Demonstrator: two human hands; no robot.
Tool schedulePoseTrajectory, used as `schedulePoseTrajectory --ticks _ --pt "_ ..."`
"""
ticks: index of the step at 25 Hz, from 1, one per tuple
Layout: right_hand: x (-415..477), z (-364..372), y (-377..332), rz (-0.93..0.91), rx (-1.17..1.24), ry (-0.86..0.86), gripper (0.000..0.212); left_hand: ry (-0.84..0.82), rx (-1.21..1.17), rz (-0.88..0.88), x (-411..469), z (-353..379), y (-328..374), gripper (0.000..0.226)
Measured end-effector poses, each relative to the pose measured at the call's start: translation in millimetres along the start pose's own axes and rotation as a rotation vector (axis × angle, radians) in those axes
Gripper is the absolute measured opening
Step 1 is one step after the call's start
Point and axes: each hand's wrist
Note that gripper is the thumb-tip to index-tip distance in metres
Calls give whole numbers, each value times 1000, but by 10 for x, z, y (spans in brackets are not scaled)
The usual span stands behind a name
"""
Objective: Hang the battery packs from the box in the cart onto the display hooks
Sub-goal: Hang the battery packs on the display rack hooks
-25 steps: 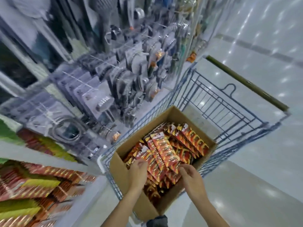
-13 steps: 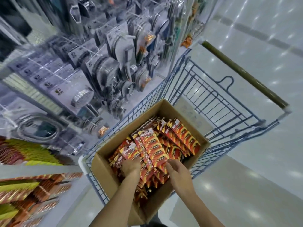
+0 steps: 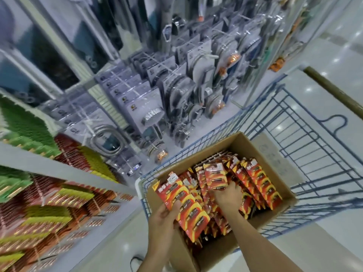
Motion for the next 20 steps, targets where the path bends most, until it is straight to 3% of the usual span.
schedulePoseTrajectory --ticks 4,10,16,20 --pt "-140 2 116 -76 278 -155 63 11 -119 20 -158 -382 117 23" --pt "-928 -367 -27 -200 502 -210 46 -30 -249 116 -370 -1016 338 27" --pt "-2345 -684 -740 -429 803 -579 28 3 -376 230 -667 -1838 637 37" --pt "-3219 -647 -1261 -498 907 -726 19 85 -430 320 -898 -2479 882 44"
Point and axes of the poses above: each hand's wrist, its own x-axis towards the middle knuckle, its own z-axis out of the palm, y = z × x, and after that the axes turned 3 degrees about z, right-handed
